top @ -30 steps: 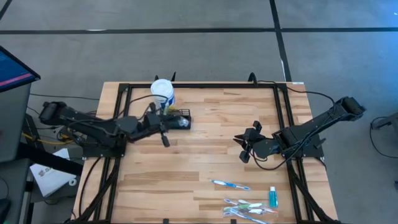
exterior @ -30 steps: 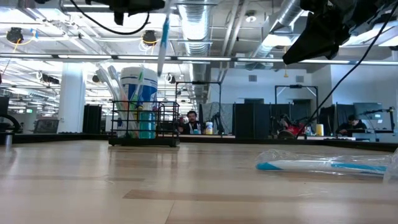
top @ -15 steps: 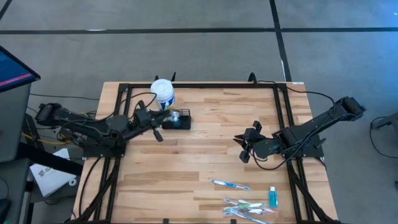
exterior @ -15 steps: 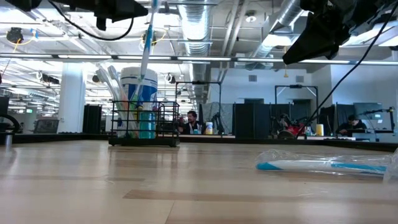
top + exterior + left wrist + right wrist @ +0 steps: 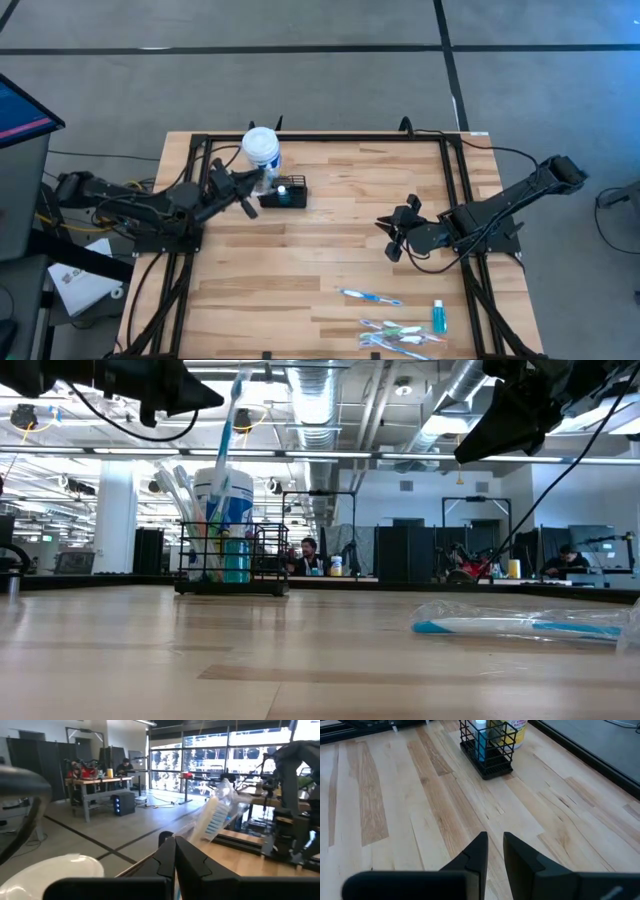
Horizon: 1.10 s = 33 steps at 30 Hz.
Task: Pick & Place toothbrushing station
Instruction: Put the blue toothbrush into the wire organizer
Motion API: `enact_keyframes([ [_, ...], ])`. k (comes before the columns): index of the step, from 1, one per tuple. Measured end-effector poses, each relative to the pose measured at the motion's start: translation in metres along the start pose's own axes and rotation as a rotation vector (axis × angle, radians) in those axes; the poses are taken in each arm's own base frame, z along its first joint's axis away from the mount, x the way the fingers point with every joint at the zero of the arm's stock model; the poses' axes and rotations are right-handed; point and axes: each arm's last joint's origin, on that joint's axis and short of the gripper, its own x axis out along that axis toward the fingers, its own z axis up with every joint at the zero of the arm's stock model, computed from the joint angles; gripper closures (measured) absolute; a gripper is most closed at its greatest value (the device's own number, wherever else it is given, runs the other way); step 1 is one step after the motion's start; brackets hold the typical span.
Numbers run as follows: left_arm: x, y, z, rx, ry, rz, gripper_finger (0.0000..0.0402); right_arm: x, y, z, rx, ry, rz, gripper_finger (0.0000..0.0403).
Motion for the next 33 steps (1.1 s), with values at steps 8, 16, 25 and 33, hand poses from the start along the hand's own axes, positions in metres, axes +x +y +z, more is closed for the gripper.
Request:
enact_keyframes([
  [8, 0.002, 0.009, -0.011, -0.019, -0.017, 0.049, 0.0401, 0.0, 0.0, 0.0, 0.0, 0.0, 0.0, 0.0351],
  [16, 0.002, 0.015, -0.02, -0.046, -0.017, 0.079, 0.0401, 0.0, 0.0, 0.0, 0.0, 0.0, 0.0, 0.0351],
  [25, -0.001, 0.022, -0.037, -0.083, -0.024, 0.103, 0.0401, 0.0, 0.0, 0.0, 0.0, 0.0, 0.0, 0.0351],
  [33, -0.005, 0.028, -0.048, -0.109, -0.048, 0.118, 0.0401, 0.0, 0.0, 0.0, 0.0, 0.0, 0.0, 0.0351],
])
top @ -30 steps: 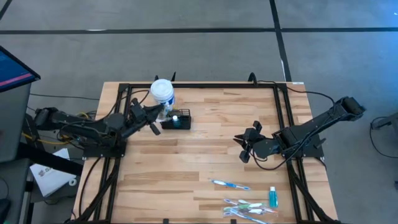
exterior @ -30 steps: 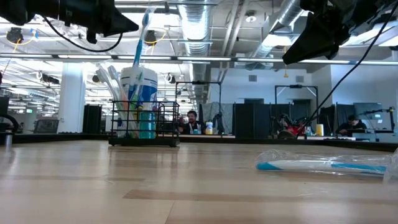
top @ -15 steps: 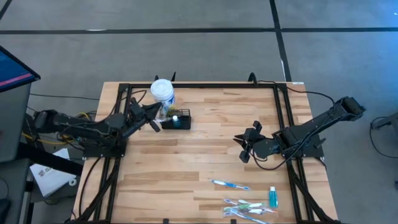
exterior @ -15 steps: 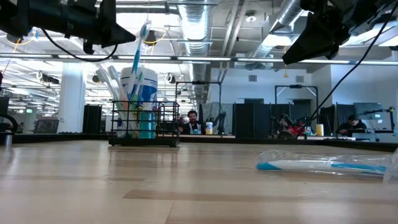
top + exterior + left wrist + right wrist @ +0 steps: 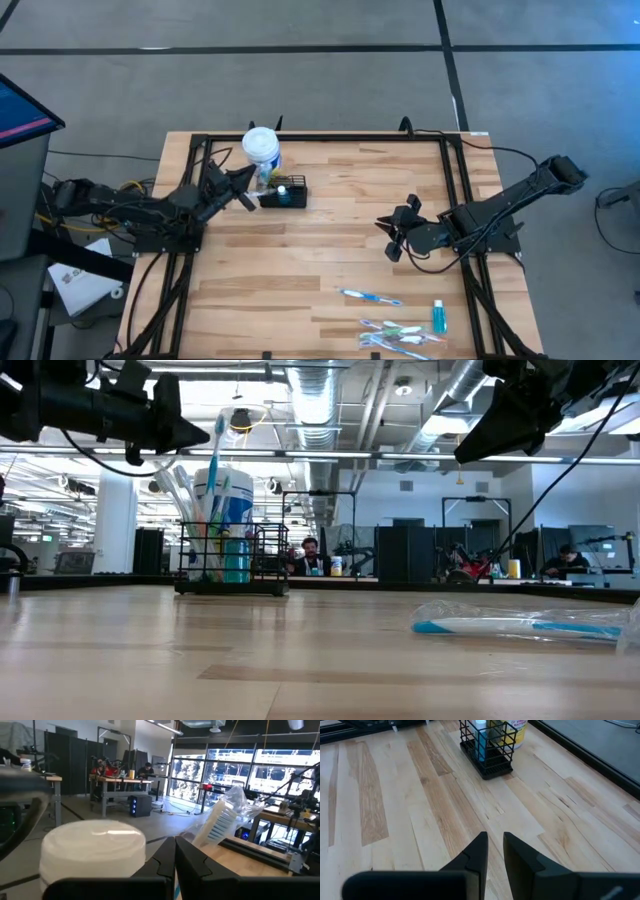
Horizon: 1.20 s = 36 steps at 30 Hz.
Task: Pick & Place toothbrushing station
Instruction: Put the blue toothbrush into the wire organizer
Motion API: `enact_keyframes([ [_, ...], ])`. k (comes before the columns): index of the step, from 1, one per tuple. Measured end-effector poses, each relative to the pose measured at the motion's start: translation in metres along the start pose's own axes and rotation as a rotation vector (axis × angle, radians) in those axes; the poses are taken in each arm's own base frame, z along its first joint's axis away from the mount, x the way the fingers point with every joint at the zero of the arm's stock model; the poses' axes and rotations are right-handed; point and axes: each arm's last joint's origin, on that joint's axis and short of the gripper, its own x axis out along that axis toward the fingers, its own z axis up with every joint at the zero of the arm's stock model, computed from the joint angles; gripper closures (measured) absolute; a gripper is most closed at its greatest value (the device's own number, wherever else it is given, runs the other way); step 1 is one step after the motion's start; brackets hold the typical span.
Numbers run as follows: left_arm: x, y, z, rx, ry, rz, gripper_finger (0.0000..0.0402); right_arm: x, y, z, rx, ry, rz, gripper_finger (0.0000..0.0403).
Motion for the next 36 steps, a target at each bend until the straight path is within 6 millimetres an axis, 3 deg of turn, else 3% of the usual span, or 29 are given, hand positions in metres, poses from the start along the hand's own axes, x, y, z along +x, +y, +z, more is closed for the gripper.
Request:
enact_keyframes([
  [11, -0.005, 0.007, -0.012, -0.023, 0.004, 0.048, 0.0401, 0.0, 0.0, 0.0, 0.0, 0.0, 0.0, 0.0351],
  [36, -0.006, 0.01, -0.018, 0.002, 0.038, 0.102, 0.0401, 0.0, 0.0, 0.0, 0.002, 0.0, 0.0, 0.0351],
])
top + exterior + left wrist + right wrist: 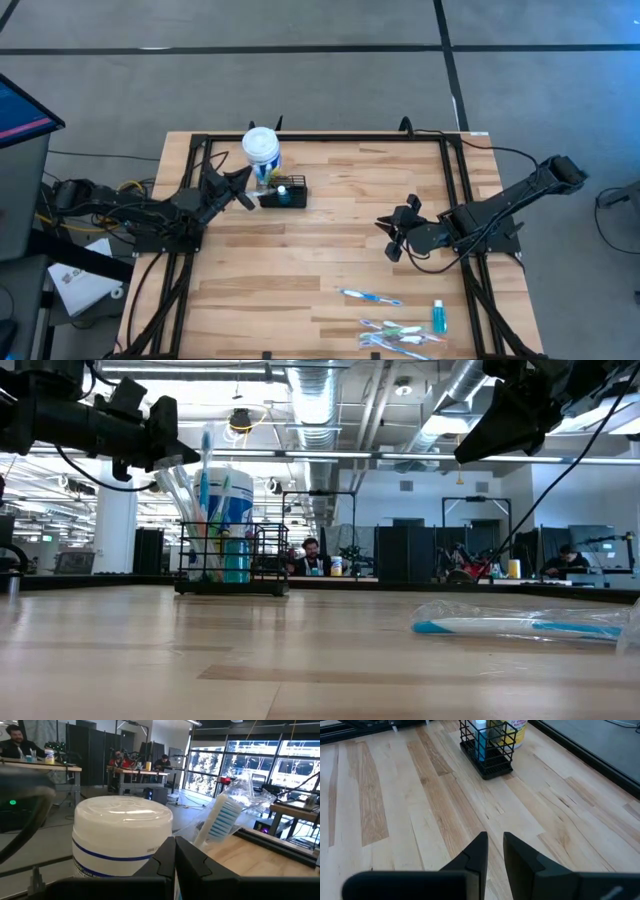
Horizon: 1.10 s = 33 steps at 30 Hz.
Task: Pick & Place toothbrushing station
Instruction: Put the blue toothbrush into the wire organizer
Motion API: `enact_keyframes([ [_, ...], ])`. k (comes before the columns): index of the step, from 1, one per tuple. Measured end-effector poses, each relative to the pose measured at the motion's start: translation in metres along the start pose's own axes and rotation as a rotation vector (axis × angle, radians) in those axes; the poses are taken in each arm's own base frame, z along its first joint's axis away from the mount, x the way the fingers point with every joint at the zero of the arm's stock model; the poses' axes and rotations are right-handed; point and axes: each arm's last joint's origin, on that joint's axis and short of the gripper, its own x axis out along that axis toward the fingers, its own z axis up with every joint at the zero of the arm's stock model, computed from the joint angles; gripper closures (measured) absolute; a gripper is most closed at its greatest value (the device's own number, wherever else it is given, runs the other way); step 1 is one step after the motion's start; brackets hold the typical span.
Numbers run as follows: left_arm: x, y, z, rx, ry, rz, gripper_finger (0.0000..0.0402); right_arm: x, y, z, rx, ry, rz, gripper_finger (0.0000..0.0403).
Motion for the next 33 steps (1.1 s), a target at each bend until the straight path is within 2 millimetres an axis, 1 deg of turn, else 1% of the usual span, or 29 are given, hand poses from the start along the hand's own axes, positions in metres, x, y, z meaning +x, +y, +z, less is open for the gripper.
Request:
enact_keyframes([
  [5, 0.0, 0.001, -0.002, -0.004, 0.005, 0.0, 0.0401, 0.0, 0.0, 0.0, 0.0, 0.0, 0.0, 0.0351],
  [12, -0.006, 0.01, -0.02, -0.043, 0.044, 0.011, 0.0401, 0.0, 0.0, 0.0, 0.0, 0.0, 0.0, 0.0351],
  [14, -0.007, 0.011, -0.023, -0.042, 0.051, 0.013, 0.0401, 0.0, 0.0, 0.0, 0.0, 0.0, 0.0, 0.0351],
  [25, -0.007, 0.011, -0.022, -0.052, 0.046, 0.009, 0.04, 0.0, 0.0, 0.0, 0.005, 0.0, 0.0, 0.0351],
  [33, -0.007, 0.011, -0.02, -0.069, 0.035, 0.005, 0.0381, 0.0, 0.0, 0.0, 0.008, 0.0, 0.0, 0.0351],
])
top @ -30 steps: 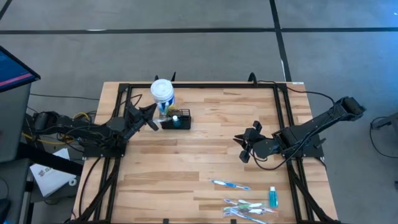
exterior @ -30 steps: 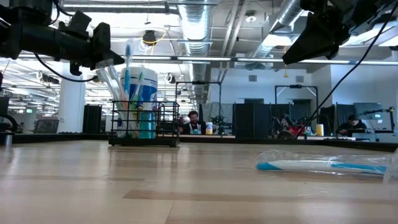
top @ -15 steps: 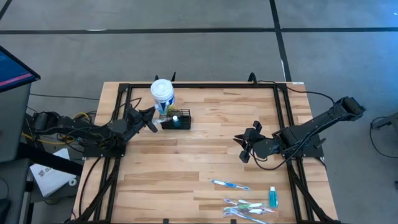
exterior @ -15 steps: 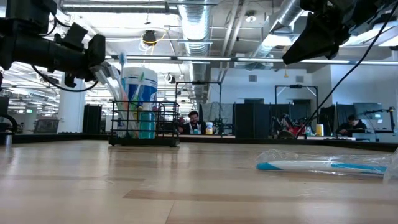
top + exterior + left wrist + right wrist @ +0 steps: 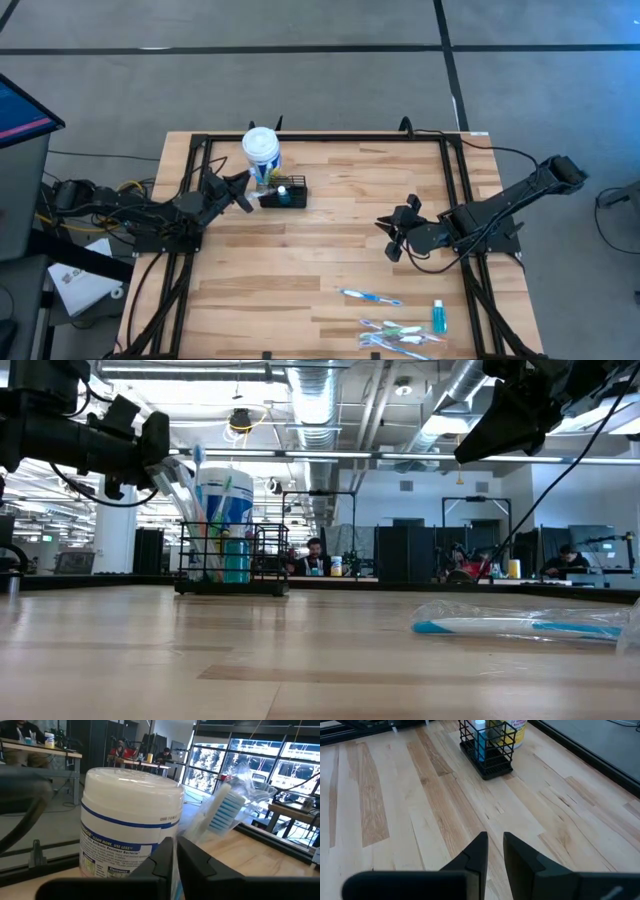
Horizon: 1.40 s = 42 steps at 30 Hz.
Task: Pick & Place toothbrushing station
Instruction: Put the blue toothbrush into the wire organizer
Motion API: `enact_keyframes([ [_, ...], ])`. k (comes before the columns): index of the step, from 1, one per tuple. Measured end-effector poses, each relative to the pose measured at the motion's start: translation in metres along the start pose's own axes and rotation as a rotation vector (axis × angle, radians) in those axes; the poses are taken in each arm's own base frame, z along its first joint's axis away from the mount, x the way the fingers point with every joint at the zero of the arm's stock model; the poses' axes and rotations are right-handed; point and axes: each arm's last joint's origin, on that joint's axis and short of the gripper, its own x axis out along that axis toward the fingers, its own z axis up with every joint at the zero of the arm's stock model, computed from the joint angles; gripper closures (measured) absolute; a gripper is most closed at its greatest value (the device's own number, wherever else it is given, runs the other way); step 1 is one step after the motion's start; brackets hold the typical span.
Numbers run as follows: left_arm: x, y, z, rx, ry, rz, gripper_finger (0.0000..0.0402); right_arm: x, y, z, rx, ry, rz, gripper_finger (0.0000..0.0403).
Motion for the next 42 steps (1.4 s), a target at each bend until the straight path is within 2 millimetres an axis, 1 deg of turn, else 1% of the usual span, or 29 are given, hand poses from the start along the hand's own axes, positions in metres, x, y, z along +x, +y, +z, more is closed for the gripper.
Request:
enact_keyframes([
  [7, 0.0, 0.0, 0.0, 0.013, -0.003, 0.002, 0.0334, 0.0, 0.0, 0.0, 0.0, 0.0, 0.0, 0.0351],
  [11, 0.0, 0.0, 0.002, 0.022, -0.017, 0.001, 0.0317, 0.0, 0.0, 0.0, 0.0, 0.0, 0.0, 0.0351],
  [14, -0.001, 0.0, 0.007, -0.014, -0.047, -0.003, 0.0314, 0.0, 0.0, 0.0, 0.0, 0.0, 0.0, 0.0351],
  [17, -0.001, 0.0, 0.009, 0.017, -0.056, -0.004, 0.0314, 0.0, 0.0, 0.0, 0.0, 0.0, 0.0, 0.0351],
  [20, -0.002, 0.0, 0.012, 0.005, -0.071, -0.012, 0.0314, 0.0, 0.0, 0.0, -0.001, 0.001, 0.0, 0.0351],
  [23, -0.003, -0.001, 0.019, -0.033, -0.112, -0.078, 0.0314, 0.0, 0.0, 0.0, 0.0, 0.001, 0.0, 0.0351],
  [26, -0.005, -0.005, 0.029, -0.052, -0.163, -0.184, 0.0314, 0.0, 0.0, 0.0, -0.001, 0.001, 0.0, 0.0351],
  [30, 0.001, -0.019, 0.043, -0.029, -0.155, -0.266, 0.0314, 0.0, 0.0, 0.0, 0.001, 0.0, -0.002, 0.0351],
  [37, 0.028, -0.057, 0.061, 0.182, -0.025, -0.271, 0.0314, 0.0, 0.0, 0.001, 0.005, -0.004, 0.001, 0.0351],
  [42, 0.052, -0.088, 0.067, 0.347, 0.057, -0.304, 0.0314, 0.0, 0.0, 0.001, 0.006, -0.005, 0.001, 0.0351],
])
